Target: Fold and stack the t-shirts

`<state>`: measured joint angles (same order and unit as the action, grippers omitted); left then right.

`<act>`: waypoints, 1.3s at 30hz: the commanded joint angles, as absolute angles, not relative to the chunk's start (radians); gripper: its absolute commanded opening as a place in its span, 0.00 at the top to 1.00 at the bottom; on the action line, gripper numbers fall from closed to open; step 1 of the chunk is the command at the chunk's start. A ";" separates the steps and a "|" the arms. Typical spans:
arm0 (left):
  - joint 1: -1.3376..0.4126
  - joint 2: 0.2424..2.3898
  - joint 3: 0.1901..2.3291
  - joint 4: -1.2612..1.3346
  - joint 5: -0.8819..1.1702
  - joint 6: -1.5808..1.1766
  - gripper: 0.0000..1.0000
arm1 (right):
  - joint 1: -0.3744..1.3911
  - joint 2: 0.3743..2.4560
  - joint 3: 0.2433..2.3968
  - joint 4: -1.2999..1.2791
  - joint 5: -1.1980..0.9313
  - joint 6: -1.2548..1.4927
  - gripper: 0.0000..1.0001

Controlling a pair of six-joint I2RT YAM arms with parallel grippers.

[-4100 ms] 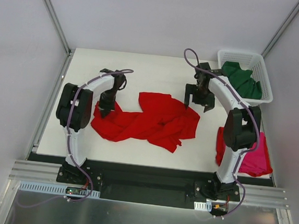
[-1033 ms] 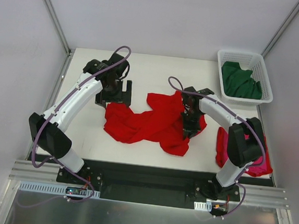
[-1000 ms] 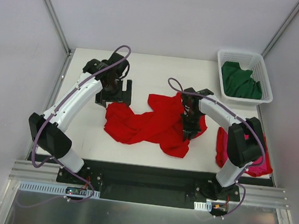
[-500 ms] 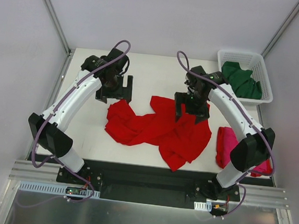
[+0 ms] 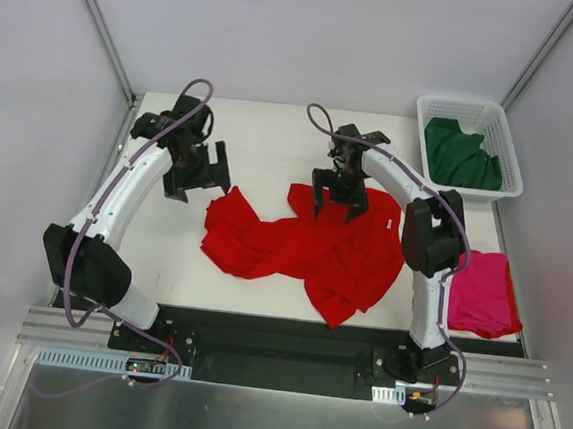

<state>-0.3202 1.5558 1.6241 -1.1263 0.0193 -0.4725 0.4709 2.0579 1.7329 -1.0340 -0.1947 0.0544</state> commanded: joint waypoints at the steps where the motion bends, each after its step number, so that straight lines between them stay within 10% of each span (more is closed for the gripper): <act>1: -0.236 1.408 1.468 -1.072 0.095 -0.508 0.01 | 0.483 2.111 1.929 -1.029 -0.183 0.017 0.04; 39: -0.232 1.141 1.126 -1.083 0.241 -0.575 0.01 | 0.630 2.414 2.143 -0.914 0.130 -0.184 0.06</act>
